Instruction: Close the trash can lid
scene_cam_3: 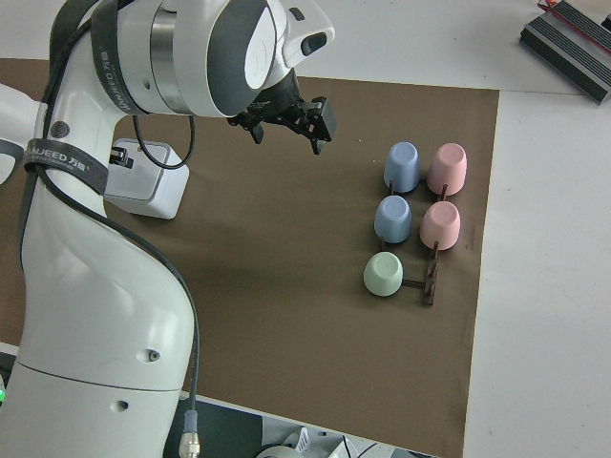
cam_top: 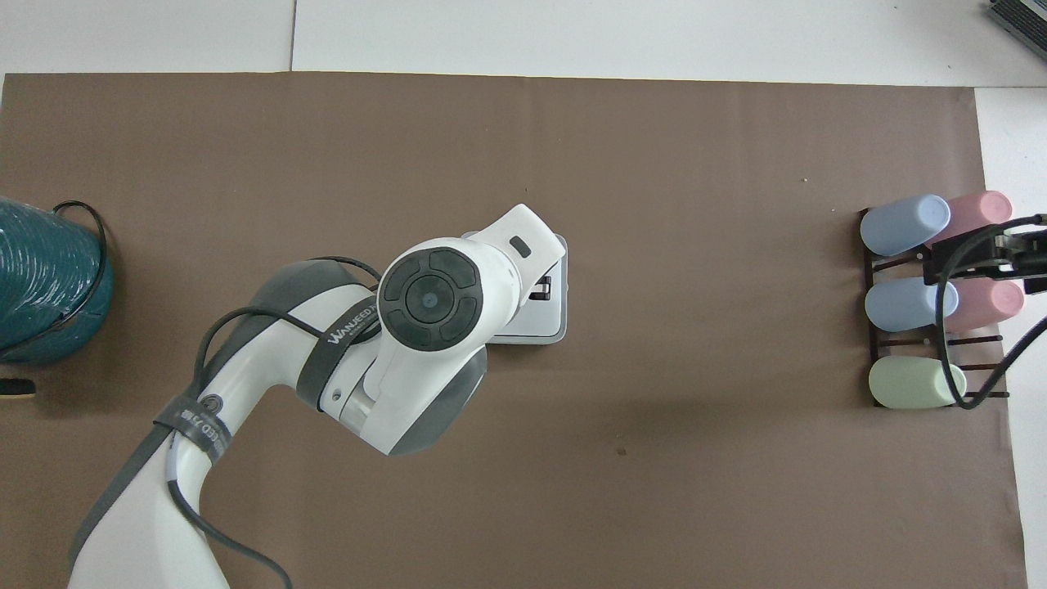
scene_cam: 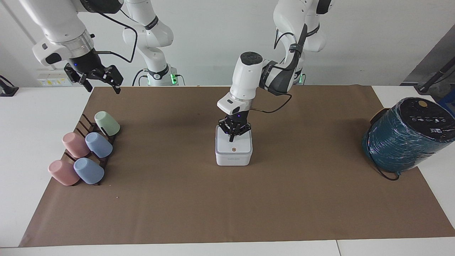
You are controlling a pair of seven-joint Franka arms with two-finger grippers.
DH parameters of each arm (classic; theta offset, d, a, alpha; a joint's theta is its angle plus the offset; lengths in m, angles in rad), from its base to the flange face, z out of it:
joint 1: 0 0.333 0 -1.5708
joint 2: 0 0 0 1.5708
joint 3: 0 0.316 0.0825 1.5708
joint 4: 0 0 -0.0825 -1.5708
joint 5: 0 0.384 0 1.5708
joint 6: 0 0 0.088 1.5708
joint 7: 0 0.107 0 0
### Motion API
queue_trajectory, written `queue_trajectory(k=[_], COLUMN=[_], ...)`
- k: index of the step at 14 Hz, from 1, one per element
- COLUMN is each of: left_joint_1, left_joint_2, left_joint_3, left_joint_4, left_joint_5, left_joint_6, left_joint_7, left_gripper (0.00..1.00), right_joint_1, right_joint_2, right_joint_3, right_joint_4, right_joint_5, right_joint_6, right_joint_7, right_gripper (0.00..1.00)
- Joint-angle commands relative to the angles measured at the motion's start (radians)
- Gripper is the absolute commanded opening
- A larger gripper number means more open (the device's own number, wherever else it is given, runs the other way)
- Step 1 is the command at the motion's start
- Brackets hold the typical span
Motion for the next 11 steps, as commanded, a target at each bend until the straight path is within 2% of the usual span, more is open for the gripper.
queue_trajectory(k=[1,2,3,4,5,8,11], left_joint_1=[0.045,0.073,0.094,0.117,0.142,0.231,0.327], left_joint_2=[-0.072,-0.083,-0.097,-0.114,-0.134,-0.210,-0.261], left_joint_3=[0.004,0.004,0.004,0.004,0.004,0.002,0.004], left_joint_4=[-0.021,-0.024,-0.033,-0.044,-0.061,-0.099,-0.075], left_joint_5=[0.017,0.023,0.026,0.026,0.026,0.026,0.026], left_joint_6=[-0.146,-0.171,-0.174,-0.173,-0.174,-0.188,-0.225], left_joint_7=[-0.002,0.009,0.021,0.041,0.075,0.202,0.305], left_gripper=[0.06,0.15,0.33,0.74,1.00,1.00,1.00], right_joint_1=[-0.006,-0.006,-0.006,-0.008,-0.008,-0.008,-0.008], right_joint_2=[-0.019,-0.019,-0.019,-0.019,-0.019,-0.019,-0.019], right_joint_3=[0.004,0.004,0.004,0.004,0.004,0.004,0.004], right_joint_4=[-0.017,-0.017,-0.017,-0.017,-0.017,-0.017,-0.017], right_joint_5=[-0.005,-0.005,-0.005,-0.005,-0.005,-0.005,-0.005], right_joint_6=[-0.004,-0.004,-0.004,-0.004,-0.004,-0.004,-0.004], right_joint_7=[-0.034,-0.035,-0.035,-0.035,-0.034,-0.034,-0.034], right_gripper=[1.00,1.00,1.00,1.00,1.00,1.00,1.00])
